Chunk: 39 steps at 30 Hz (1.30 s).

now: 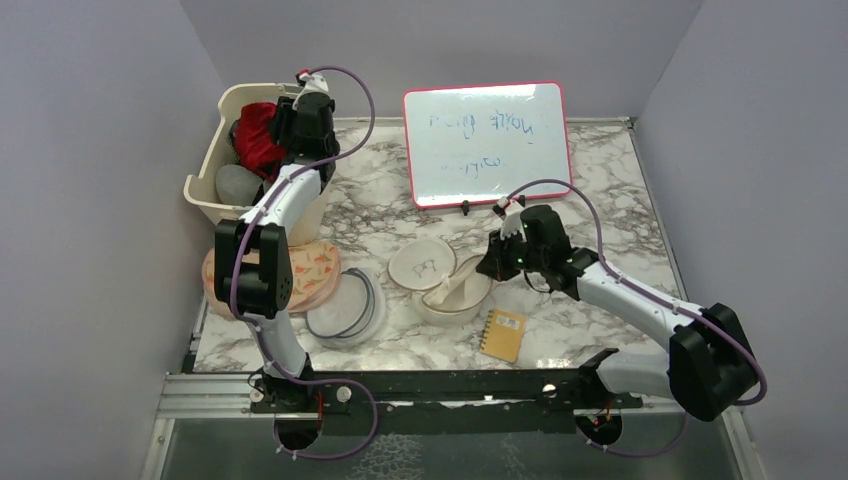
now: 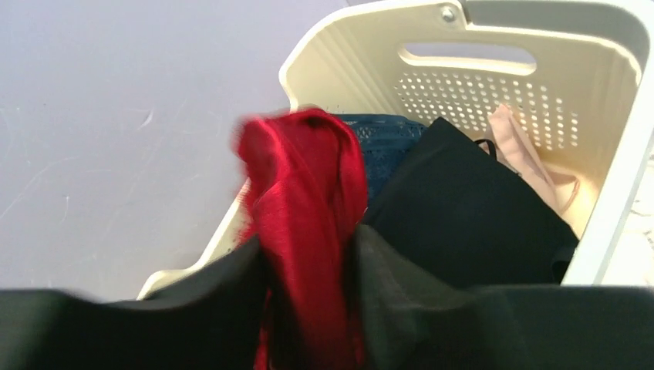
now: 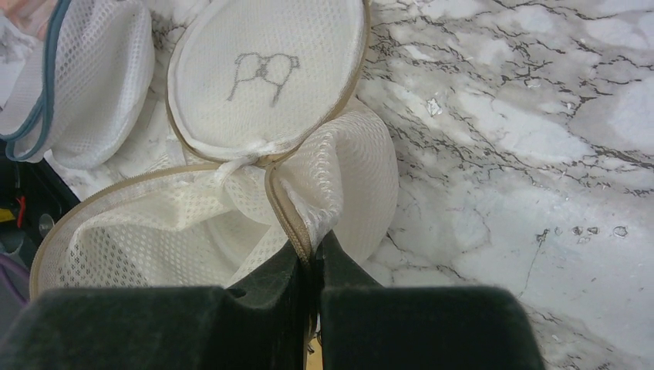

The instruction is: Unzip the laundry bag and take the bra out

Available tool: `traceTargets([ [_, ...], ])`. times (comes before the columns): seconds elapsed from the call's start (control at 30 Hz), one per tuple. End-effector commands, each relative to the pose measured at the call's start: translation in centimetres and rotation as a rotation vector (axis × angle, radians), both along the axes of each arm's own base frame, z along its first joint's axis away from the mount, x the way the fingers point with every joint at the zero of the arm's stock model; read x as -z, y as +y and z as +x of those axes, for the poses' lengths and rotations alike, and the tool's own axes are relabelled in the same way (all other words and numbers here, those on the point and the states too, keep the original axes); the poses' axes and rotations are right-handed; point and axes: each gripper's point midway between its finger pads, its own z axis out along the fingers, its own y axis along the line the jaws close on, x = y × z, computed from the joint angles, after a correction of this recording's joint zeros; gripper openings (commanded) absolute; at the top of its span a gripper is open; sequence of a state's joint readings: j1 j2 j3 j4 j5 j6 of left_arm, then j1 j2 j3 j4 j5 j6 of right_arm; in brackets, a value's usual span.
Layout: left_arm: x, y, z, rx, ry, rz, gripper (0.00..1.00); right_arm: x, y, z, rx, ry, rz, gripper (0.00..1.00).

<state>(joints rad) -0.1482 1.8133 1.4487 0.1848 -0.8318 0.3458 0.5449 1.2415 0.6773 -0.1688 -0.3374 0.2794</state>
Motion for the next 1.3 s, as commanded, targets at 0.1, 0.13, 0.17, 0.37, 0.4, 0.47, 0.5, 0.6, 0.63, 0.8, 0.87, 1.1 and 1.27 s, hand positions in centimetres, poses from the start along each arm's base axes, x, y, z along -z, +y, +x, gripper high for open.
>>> traceTargets([
  [0.1,-3.0,-1.0,-0.6,0.027,-0.051,-0.067,0.81,-2.5,-0.3,1.5,0.028,-0.07,-0.036,0.04],
  [0.13,-3.6,-1.4,-0.7,0.042,-0.065,-0.083,0.89,-2.5,-0.7,1.8,0.045,-0.069,-0.062,0.04],
  [0.17,-4.1,-2.0,-1.0,0.061,-0.073,-0.095,0.94,-2.6,-1.1,2.2,0.068,-0.065,-0.087,0.04],
  [0.37,-6.9,-8.4,-3.9,0.351,-0.148,-0.377,0.99,-2.6,-4.0,4.4,0.222,-0.078,-0.245,0.07],
  [0.4,-6.8,-10.0,-4.8,0.419,-0.155,-0.473,0.99,-2.8,-4.4,4.7,0.241,-0.085,-0.263,0.08],
  [0.47,-5.5,-13.7,-7.1,0.569,-0.13,-0.655,0.99,-3.1,-5.1,5.3,0.28,-0.1,-0.298,0.11],
  [0.5,-4.5,-15.8,-8.5,0.639,-0.103,-0.725,0.99,-3.2,-5.4,5.5,0.292,-0.106,-0.311,0.14],
  [0.6,-1.5,-22.4,-13.0,0.803,0.016,-0.767,0.98,-3.6,-5.9,6.0,0.319,-0.116,-0.336,0.27],
  [0.63,0.1,-24.0,-14.8,0.83,0.064,-0.773,0.98,-3.8,-5.8,6.0,0.318,-0.12,-0.332,0.33],
  [0.8,6.8,-28.3,-21.9,0.85,0.222,-0.989,0.91,-5.9,-5.5,4.9,0.29,-0.168,-0.257,0.56],
  [0.87,8.9,-29.5,-24.0,0.848,0.241,-1.071,0.89,-7.3,-5.0,4.2,0.247,-0.215,-0.196,0.62],
  [1.1,14.5,-28.5,-25.6,0.617,0.262,-1.166,0.89,-11.1,-3.9,2.3,0.173,-0.346,-0.031,0.83],
  [1.27,16.1,-29.7,-26.1,0.555,0.299,-1.233,0.89,-9.0,-4.8,2.9,0.228,-0.285,-0.103,0.87],
])
